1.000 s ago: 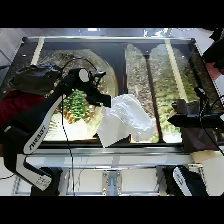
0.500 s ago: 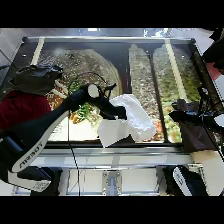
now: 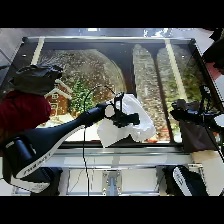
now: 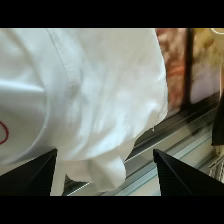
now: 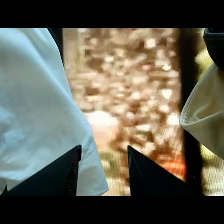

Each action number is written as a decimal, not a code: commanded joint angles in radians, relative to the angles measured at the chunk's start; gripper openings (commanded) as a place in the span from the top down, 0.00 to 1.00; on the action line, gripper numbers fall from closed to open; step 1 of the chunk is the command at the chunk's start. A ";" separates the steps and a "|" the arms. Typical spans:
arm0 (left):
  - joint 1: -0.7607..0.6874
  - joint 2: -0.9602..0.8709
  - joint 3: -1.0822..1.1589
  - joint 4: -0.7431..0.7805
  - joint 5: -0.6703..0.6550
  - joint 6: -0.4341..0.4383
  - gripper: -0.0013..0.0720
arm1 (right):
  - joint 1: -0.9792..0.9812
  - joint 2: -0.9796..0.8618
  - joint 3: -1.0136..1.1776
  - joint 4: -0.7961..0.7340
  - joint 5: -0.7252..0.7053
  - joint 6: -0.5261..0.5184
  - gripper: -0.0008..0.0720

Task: Fold the shirts.

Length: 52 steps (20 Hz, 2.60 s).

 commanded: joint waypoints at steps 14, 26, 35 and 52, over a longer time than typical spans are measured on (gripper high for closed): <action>0.005 -0.023 -0.004 0.093 0.170 -0.174 0.04 | 0.001 0.000 0.000 0.003 -0.015 -0.013 0.51; 0.111 0.142 -0.003 0.082 0.282 0.062 0.96 | 0.001 0.000 0.000 0.002 -0.033 -0.013 0.52; 0.225 0.603 -0.003 0.354 0.275 0.074 0.96 | 0.002 -0.001 -0.013 0.150 0.035 -0.012 0.37; 0.325 0.769 -0.005 0.562 -0.127 0.074 0.96 | 0.754 -0.622 -0.032 0.695 -0.489 -0.064 0.32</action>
